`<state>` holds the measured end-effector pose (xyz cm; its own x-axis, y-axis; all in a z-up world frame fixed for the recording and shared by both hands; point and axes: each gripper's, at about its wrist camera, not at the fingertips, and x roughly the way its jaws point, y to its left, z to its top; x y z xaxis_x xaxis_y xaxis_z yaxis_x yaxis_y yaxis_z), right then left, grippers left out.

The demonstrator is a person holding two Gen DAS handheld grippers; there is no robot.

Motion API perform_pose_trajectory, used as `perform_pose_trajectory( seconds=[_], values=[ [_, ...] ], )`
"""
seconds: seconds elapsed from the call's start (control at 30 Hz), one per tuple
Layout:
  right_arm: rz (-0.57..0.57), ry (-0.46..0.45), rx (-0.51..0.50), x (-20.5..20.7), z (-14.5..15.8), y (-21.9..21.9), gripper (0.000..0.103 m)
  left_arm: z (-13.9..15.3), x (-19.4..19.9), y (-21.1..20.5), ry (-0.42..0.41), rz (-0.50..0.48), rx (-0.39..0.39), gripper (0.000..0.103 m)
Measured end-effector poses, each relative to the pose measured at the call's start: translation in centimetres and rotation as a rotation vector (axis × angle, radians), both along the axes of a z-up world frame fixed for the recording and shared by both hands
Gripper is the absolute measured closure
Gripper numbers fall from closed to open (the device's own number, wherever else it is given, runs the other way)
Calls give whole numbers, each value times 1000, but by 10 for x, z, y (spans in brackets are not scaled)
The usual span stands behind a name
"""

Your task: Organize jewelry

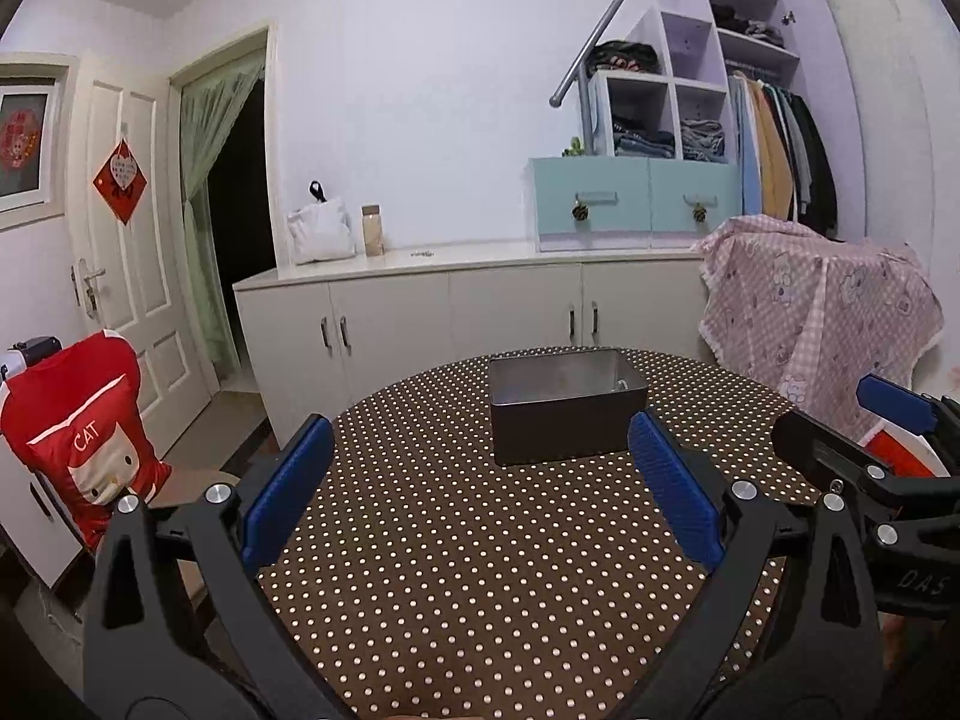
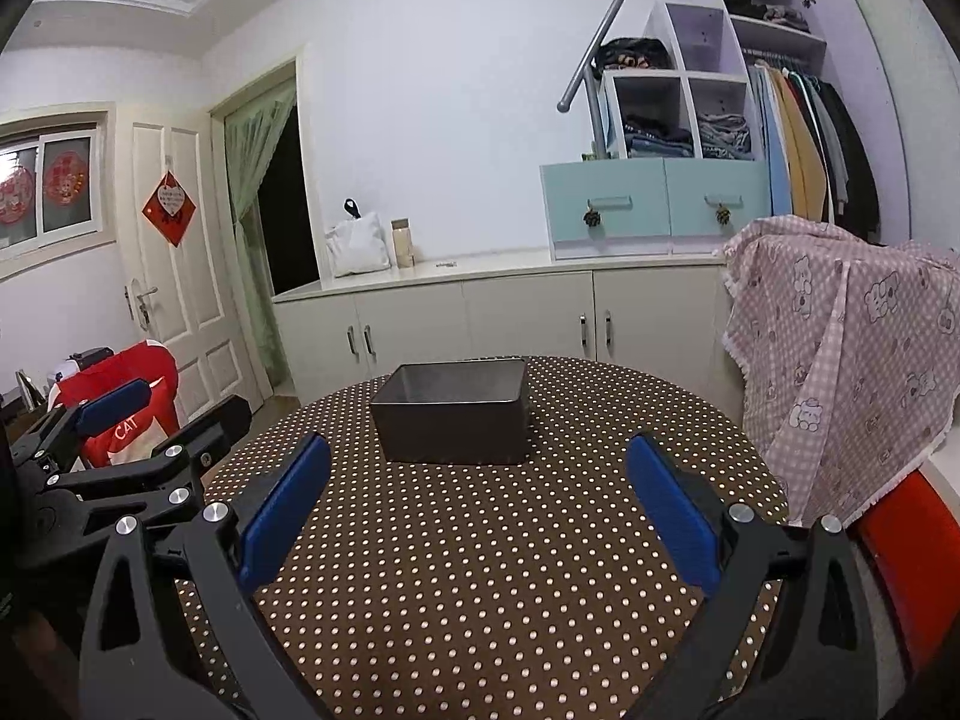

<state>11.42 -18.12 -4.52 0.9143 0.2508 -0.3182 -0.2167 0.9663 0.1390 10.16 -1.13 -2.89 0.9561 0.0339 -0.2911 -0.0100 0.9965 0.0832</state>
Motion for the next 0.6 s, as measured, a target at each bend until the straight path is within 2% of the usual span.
perform_pose_trajectory(
  seconds=[0.33,0.6],
  values=[
    [3,79,-3,38,-13,-1,8,-14,44,-1,115,15,-12,6],
    [13,189,-25,69,-31,1,8,-39,81,-2,255,27,-17,6]
  ],
)
